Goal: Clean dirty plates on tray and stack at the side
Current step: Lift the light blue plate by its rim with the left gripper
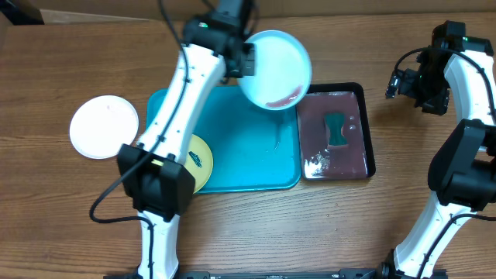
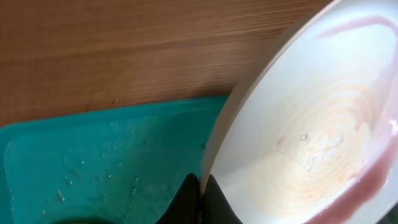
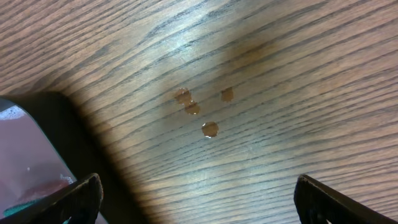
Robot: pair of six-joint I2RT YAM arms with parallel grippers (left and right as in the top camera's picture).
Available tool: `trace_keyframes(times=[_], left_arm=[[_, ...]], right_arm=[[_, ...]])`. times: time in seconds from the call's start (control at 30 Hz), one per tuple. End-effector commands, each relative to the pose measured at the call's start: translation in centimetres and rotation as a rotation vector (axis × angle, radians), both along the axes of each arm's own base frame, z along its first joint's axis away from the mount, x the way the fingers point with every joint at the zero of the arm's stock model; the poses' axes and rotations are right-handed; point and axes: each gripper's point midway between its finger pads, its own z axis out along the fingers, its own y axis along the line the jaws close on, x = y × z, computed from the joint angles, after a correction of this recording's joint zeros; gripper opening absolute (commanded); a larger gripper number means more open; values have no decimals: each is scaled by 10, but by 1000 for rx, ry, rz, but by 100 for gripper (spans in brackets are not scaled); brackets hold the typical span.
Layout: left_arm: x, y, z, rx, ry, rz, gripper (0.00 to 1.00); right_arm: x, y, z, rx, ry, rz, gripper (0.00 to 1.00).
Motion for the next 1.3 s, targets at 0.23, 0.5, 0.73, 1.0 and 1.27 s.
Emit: trace_keyframes(times=[0.23, 0.5, 0.73, 1.0, 1.27], left_arm=[[-23, -67, 50, 434, -331, -113, 4], [-75, -109, 120, 794, -677, -55, 4], [-106, -135, 158, 923, -836, -32, 4], [-110, -137, 166, 937, -865, -7, 4], [-108, -138, 167, 916, -873, 11, 4]], right_arm=[[6, -3, 16, -11, -47, -8, 100], [6, -3, 16, -10, -47, -7, 100], [6, -3, 16, -11, -47, -7, 100], [6, -3, 16, -11, -47, -8, 100], [6, -3, 16, -11, -47, -8, 100]])
